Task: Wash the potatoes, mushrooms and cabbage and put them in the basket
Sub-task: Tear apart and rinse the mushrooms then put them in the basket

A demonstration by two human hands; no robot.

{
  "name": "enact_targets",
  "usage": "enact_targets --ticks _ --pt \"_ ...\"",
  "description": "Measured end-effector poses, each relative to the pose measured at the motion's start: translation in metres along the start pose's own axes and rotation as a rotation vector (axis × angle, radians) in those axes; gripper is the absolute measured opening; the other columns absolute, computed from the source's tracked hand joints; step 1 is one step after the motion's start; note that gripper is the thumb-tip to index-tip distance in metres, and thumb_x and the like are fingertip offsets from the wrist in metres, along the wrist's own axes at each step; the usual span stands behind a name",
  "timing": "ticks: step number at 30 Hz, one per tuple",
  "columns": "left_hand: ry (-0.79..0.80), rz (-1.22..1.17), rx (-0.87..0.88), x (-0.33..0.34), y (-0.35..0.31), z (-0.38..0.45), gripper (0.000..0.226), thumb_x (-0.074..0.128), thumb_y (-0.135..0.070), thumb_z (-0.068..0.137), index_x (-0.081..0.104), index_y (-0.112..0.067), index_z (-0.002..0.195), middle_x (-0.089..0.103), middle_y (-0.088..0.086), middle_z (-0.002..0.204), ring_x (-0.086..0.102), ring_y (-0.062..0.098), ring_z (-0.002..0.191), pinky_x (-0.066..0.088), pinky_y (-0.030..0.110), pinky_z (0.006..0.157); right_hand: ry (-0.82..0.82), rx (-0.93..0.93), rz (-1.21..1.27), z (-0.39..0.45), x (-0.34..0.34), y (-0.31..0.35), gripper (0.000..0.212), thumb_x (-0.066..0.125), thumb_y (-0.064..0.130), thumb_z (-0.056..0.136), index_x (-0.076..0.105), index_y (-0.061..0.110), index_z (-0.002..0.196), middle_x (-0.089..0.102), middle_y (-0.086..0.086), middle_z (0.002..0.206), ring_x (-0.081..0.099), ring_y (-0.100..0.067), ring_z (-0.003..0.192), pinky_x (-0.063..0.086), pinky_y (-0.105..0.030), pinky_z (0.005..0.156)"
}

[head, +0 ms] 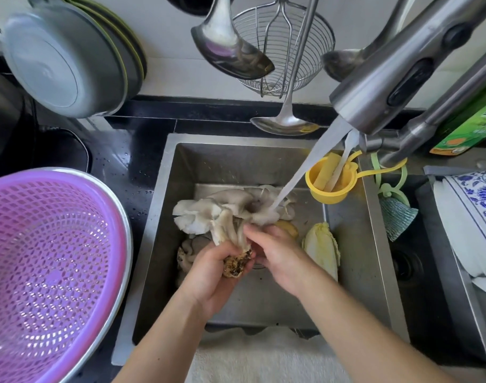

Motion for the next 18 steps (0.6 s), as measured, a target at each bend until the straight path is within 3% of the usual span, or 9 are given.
enact_targets --ticks 4,6,9,12,15,18 --pt "0.038 0.091 -0.068 0.013 0.009 -0.002 0.033 0.052 0.003 0.091 0.078 -0.007 0.109 0.072 0.016 0.107 0.068 0.022 0.091 0.049 0.036 0.083 -0.126 0.032 0.157 0.002 -0.001 -0.010 0.035 0.075 0.038 0.092 0.071 0.014 0.116 0.080 -0.004 0.101 0.076 -0.022 0.098 0.058 -0.046 0.095" --pt "0.018 0.100 -0.095 0.014 0.011 -0.001 0.025 0.058 -0.016 0.098 0.081 -0.012 0.106 0.074 0.013 0.110 0.068 0.021 0.093 0.048 0.036 0.082 -0.166 0.030 0.130 0.003 -0.006 -0.014 0.033 0.073 0.042 0.091 0.074 0.018 0.114 0.080 -0.001 0.100 0.076 -0.022 0.097 0.058 -0.049 0.097" --pt "-0.080 0.125 -0.093 0.008 0.011 0.005 0.039 0.064 -0.046 0.098 0.079 -0.016 0.120 0.077 0.008 0.118 0.071 0.020 0.098 0.050 0.035 0.085 -0.174 -0.037 0.088 0.002 -0.009 -0.011 0.019 0.074 0.033 0.092 0.076 0.021 0.107 0.080 -0.001 0.099 0.075 -0.025 0.100 0.059 -0.046 0.093" --pt "-0.076 0.062 -0.087 0.009 0.010 0.007 0.037 0.065 -0.039 0.099 0.078 -0.013 0.122 0.076 0.010 0.120 0.071 0.017 0.093 0.049 0.032 0.083 -0.173 -0.048 0.112 0.002 -0.012 -0.006 0.014 0.074 0.025 0.092 0.077 0.020 0.105 0.080 -0.002 0.099 0.075 -0.024 0.102 0.059 -0.043 0.092" --pt "-0.043 0.028 -0.071 0.012 0.011 0.007 0.034 0.065 -0.027 0.099 0.075 -0.010 0.127 0.074 0.014 0.125 0.072 0.020 0.101 0.051 0.032 0.083 -0.146 -0.026 0.256 0.000 -0.012 -0.003 0.015 0.072 0.015 0.094 0.076 0.017 0.109 0.080 -0.002 0.098 0.074 -0.016 0.090 0.054 -0.028 0.073" --pt "-0.081 0.032 -0.048 0.012 0.013 0.009 0.044 0.076 -0.020 0.084 0.074 -0.004 0.124 0.075 0.019 0.120 0.074 0.021 0.091 0.057 0.031 0.073 -0.125 -0.003 0.316 -0.003 -0.011 -0.003 0.013 0.070 0.013 0.094 0.076 0.016 0.106 0.080 -0.005 0.100 0.070 -0.017 0.088 0.049 -0.028 0.071"
Point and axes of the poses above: each hand's wrist, its own z-axis towards the middle knuckle, its own x-axis out of the palm, y = z × x, the point moved 6 cm from there along z, towards the middle knuckle
